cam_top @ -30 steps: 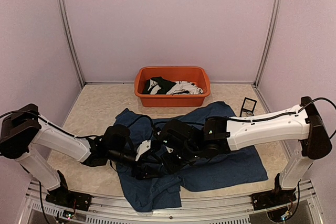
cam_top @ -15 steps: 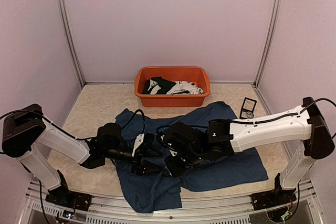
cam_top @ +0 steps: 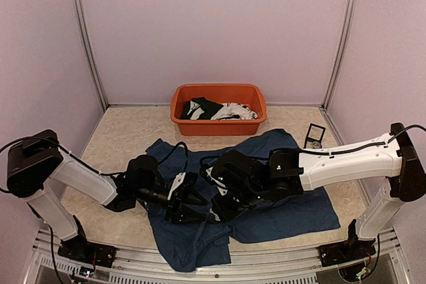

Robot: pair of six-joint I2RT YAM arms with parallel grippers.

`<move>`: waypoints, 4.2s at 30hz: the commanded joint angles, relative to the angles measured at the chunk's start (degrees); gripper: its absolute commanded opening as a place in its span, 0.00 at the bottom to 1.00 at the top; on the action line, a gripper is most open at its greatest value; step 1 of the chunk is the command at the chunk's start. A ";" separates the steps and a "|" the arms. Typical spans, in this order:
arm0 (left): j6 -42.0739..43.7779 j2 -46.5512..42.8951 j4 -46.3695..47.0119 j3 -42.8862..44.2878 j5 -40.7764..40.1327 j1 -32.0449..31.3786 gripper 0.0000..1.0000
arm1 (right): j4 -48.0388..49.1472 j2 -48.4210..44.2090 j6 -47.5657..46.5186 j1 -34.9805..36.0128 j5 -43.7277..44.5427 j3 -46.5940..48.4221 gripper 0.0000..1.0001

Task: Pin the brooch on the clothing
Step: Cross the crumpled clothing at the center of the board, then pin the brooch onto the flattened clothing.

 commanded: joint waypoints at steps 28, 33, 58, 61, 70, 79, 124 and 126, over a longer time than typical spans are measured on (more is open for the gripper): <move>2.29 5.15 -8.70 7.34 4.51 0.88 0.38 | 2.15 -2.78 -2.18 -0.56 -5.98 0.09 0.00; 2.11 5.70 -8.54 7.55 4.98 0.84 0.33 | 2.82 -2.99 -2.23 -0.52 -6.70 0.05 0.00; -4.84 3.81 -3.62 5.64 5.64 1.19 0.00 | 6.55 -5.32 -8.94 -3.28 -10.51 -3.46 0.26; -7.76 2.52 -2.06 4.52 5.14 1.28 0.00 | 10.05 -9.59 -10.52 -3.33 -9.39 -6.41 0.40; -14.83 -1.04 2.81 1.71 3.30 1.36 0.00 | 23.05 -21.52 -15.75 -3.64 -7.28 -17.39 0.55; -22.20 0.32 18.11 -1.99 5.70 1.98 0.00 | 33.56 -23.18 -19.80 -3.90 -4.30 -24.67 0.47; -27.34 8.64 29.91 -2.70 8.82 3.69 0.16 | 49.88 -13.75 -15.96 -4.80 -16.88 -28.02 0.00; -27.34 7.99 29.67 -2.96 8.39 4.24 0.29 | 50.27 -14.69 -15.44 -4.80 -16.32 -28.60 0.00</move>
